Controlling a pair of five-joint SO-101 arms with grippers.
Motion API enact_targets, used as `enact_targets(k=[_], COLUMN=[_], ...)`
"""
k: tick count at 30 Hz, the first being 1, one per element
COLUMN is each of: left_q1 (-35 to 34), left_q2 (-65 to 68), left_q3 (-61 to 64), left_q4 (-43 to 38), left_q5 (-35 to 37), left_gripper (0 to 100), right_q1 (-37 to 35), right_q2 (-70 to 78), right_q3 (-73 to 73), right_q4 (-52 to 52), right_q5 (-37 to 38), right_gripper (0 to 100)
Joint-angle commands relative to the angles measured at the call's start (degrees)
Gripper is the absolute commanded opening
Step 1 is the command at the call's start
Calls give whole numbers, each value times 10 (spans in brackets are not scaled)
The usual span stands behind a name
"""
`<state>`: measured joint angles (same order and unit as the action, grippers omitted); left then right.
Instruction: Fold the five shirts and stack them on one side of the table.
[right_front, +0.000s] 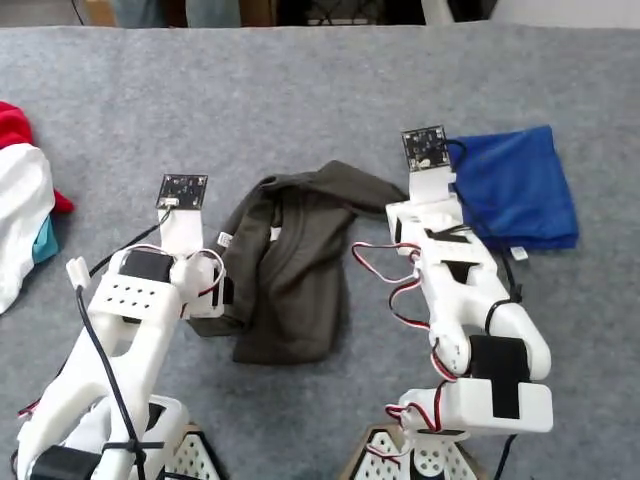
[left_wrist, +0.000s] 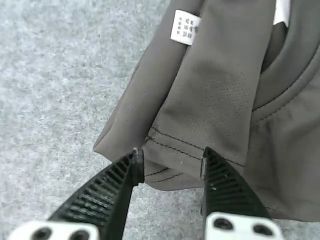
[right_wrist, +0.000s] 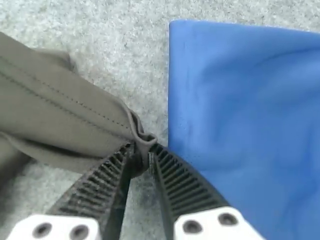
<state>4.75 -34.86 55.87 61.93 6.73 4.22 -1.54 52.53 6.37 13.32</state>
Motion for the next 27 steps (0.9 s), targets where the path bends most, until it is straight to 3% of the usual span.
enact_targets(k=[1,8,18,27], left_q1=[3,2,2,7], left_q2=[-12,-3,113,126], left_q3=[-4,-21,-85,-87], left_q4=[-8,-4,15,16], left_q5=[4,2,-3,-3], left_gripper=[202,166,184,184], right_q1=[6,6,6,6], right_q2=[-1,-1,-1,-1], right_q3=[-25,-24,-24,-25], right_q4=[-10,-10,-10,-10], right_q5=[-2,-2,-2,-2], right_gripper=[15,15,15,15])
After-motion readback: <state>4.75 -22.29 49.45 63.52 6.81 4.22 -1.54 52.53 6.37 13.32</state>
